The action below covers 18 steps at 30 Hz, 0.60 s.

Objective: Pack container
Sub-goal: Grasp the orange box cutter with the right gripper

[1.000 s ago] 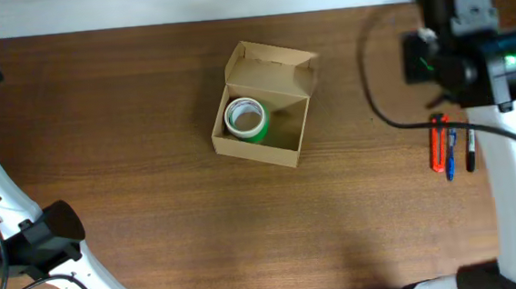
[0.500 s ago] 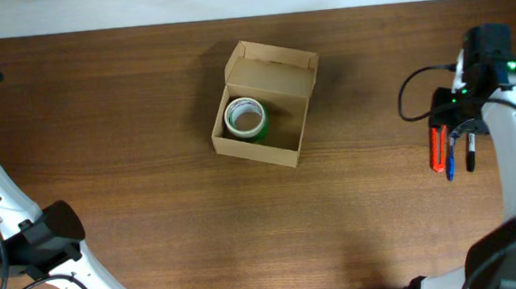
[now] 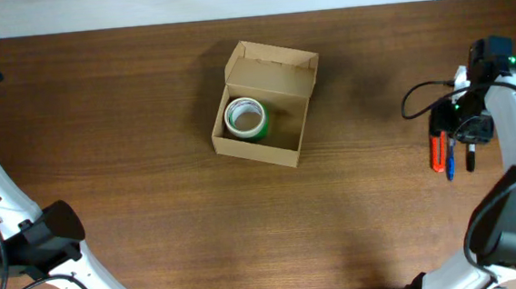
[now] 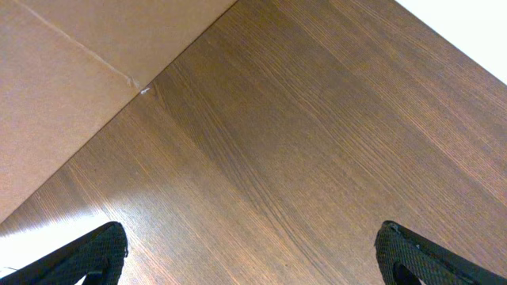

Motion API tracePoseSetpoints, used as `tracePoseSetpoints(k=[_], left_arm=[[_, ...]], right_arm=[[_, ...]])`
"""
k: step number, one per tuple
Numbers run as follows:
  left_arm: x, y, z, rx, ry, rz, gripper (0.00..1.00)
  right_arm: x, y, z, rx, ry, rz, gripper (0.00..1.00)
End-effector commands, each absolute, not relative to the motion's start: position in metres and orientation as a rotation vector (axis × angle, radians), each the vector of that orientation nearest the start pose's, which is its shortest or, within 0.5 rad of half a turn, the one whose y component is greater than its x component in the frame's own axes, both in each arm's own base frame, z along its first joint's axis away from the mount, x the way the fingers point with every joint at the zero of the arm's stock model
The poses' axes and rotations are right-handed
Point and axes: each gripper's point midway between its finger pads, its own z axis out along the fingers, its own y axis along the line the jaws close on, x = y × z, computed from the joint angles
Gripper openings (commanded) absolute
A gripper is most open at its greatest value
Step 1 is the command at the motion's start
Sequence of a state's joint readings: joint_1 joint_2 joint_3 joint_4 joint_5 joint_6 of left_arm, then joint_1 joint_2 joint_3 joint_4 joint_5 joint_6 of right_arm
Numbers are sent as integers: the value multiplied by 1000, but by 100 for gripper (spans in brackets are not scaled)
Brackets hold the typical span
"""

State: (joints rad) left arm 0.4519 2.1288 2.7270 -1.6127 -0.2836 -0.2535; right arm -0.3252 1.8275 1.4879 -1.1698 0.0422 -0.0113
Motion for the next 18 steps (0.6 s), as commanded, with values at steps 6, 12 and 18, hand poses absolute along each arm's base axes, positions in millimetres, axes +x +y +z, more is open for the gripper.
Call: tracePoseSetpoints(k=[6,12,18], left_arm=[[385,241,327,-981,2383,439,100],[385,241,327,-981,2383,439,100],[385,241,327,-981,2383,439,100]], right_arm=[[332,-127,48,505,3161,-35,66],[329,-133,22,538,3209,-2,66],[334,-130,6,539,3206,73,66]])
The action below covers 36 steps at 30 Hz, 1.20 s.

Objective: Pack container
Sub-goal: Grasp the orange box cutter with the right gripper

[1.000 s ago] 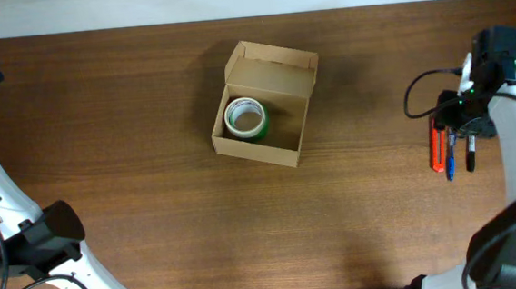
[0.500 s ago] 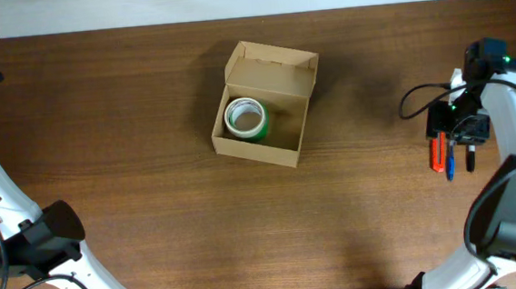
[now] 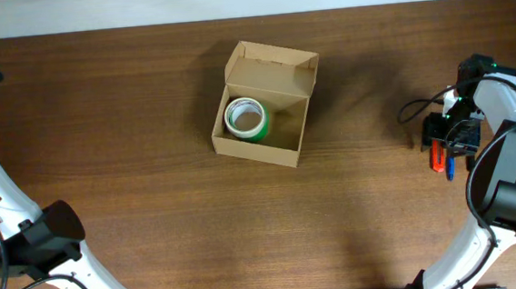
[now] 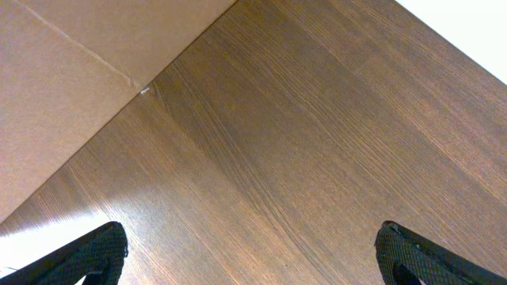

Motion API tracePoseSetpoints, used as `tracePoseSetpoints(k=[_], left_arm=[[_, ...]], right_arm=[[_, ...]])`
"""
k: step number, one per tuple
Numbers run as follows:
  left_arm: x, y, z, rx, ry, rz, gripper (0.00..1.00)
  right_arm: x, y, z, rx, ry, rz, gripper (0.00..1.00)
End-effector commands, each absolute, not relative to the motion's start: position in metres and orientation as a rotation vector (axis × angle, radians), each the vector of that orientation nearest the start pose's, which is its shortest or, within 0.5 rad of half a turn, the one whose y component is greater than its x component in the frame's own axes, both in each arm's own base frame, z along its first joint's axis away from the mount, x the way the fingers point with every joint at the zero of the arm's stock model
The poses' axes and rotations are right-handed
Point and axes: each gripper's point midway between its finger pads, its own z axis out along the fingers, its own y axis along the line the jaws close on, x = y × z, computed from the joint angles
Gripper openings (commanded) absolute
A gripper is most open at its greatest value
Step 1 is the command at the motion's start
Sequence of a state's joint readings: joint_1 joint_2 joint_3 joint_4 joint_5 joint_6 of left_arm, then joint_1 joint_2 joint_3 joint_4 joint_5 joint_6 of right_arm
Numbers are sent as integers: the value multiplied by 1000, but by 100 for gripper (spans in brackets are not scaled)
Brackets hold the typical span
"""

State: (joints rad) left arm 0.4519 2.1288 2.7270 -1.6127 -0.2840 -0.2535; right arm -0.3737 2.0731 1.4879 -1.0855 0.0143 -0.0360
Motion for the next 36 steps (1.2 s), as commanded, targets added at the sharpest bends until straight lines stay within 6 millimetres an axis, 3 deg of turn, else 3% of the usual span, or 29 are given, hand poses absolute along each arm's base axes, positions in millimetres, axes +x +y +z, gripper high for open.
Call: tracePoseSetpoints(k=[1,10,18,22,27,32,36], left_arm=[[385,241,327,-981,2383,439,100],[385,241,327,-981,2383,439,100],[385,241,327,-981,2383,439,100],[385,241,327,-981,2383,439,100],[385,241,327,-981,2383,439,100],[385,241,327,-981,2383,439,100],[385,241,327,-981,2383,439,100]], right_arm=[[335,-130,4,530,3207,81,66],[349,-127,-9,494,3167,139,64],[364,-133,-9,482,3107,111,50],[365,-134,-9,485,3100,109,39],[363,-140,-10,535,3103,50,4],[359,-130,-4,541,3129,118,4],[376,-113,21,502,3102,232,4]])
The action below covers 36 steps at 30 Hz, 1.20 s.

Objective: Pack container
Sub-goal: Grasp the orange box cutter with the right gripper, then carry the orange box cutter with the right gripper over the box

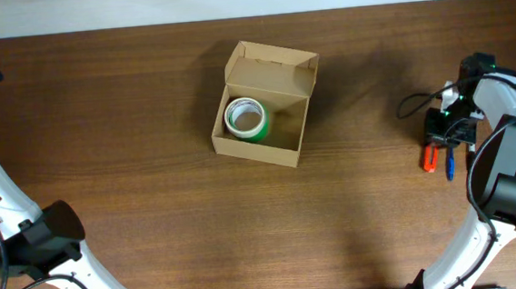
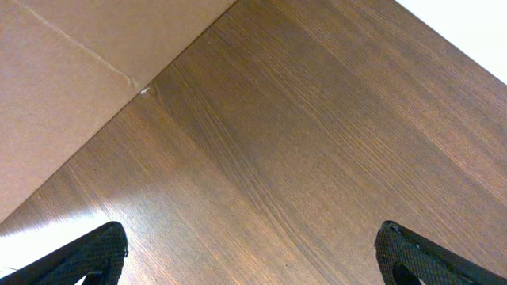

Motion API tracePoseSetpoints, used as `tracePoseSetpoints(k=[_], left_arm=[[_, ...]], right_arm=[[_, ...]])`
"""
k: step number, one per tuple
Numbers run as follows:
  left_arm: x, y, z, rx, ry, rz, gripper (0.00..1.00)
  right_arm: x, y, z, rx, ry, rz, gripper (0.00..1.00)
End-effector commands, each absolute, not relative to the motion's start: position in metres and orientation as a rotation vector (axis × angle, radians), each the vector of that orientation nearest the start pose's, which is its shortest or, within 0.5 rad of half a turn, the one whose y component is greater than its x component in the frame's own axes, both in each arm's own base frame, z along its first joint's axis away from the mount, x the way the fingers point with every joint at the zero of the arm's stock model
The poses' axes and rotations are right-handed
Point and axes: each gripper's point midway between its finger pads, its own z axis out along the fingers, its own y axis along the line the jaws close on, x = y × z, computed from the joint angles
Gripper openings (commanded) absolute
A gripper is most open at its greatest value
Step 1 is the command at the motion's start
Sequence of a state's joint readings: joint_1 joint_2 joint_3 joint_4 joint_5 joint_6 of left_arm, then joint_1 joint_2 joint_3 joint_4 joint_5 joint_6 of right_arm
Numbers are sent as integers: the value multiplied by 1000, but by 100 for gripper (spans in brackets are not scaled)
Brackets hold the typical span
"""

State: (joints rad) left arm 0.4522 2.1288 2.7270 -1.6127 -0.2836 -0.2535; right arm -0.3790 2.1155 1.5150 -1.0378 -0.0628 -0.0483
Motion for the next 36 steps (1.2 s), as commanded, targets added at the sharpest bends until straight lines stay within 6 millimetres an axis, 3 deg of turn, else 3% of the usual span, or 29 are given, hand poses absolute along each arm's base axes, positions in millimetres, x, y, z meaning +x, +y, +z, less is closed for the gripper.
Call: tracePoseSetpoints(k=[1,9,12,14,18,22,27,36], left_arm=[[385,241,327,-981,2383,439,100],[385,241,327,-981,2383,439,100],[385,241,327,-981,2383,439,100],[385,241,327,-981,2383,439,100],[385,241,327,-981,2383,439,100],[385,241,327,-981,2383,439,100],[385,241,327,-981,2383,439,100],[385,241,327,-981,2383,439,100]], right_arm=[[383,-110,30,483,3087,238,4],[445,-73,144,243,2914,181,4],[459,-41,189,122,2844,176,4],[462,-3,222,-55,2789,176,4],[455,63,255,-369,2714,145,4],[434,129,258,-761,2651,88,4],[405,194,241,-1216,2541,87,4],[394,243,211,-1506,2437,170,4]])
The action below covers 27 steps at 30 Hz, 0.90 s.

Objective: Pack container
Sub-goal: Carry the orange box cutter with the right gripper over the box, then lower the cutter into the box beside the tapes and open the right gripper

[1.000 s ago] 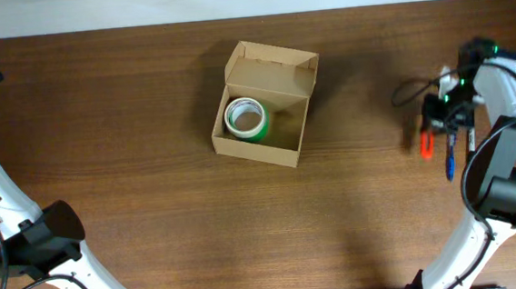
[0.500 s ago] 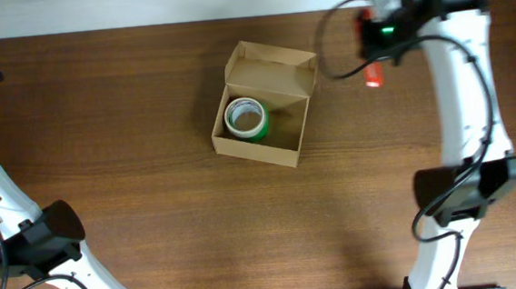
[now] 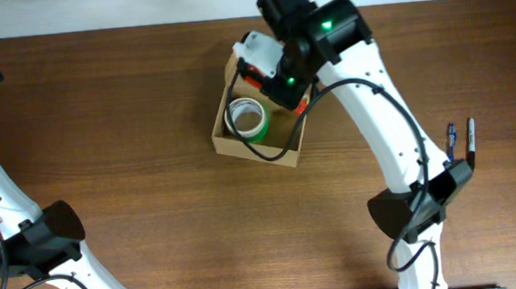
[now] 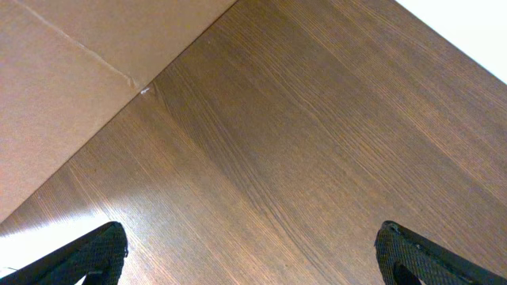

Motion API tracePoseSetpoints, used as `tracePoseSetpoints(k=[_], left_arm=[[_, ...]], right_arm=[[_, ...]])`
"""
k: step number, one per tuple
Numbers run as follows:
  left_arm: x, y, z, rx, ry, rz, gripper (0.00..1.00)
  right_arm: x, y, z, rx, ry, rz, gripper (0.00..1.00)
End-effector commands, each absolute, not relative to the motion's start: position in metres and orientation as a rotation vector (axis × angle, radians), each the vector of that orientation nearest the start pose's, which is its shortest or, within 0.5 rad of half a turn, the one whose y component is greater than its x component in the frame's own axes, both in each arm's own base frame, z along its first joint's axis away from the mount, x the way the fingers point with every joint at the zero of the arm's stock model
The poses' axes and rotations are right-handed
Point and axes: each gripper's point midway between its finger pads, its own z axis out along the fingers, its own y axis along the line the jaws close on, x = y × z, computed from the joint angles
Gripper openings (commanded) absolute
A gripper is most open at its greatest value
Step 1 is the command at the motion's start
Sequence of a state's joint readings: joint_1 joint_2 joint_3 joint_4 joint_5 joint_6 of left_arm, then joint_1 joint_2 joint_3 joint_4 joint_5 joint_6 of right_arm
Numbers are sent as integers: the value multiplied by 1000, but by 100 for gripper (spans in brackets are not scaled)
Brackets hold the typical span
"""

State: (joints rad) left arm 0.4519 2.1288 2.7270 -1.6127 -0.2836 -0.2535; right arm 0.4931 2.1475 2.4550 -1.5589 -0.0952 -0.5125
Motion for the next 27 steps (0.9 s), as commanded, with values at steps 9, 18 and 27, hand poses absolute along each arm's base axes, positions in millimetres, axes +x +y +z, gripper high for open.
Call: tracePoseSetpoints(k=[9,18,27], left_arm=[[385,241,327,-981,2383,439,100],[385,241,327,-981,2383,439,100],[385,241,327,-981,2383,439,100]], right_arm=[[384,273,148,-1673,2491,294,4],[363,285,100,-1805,2585,323,4],[361,289,96,-1813,2585,373,3]])
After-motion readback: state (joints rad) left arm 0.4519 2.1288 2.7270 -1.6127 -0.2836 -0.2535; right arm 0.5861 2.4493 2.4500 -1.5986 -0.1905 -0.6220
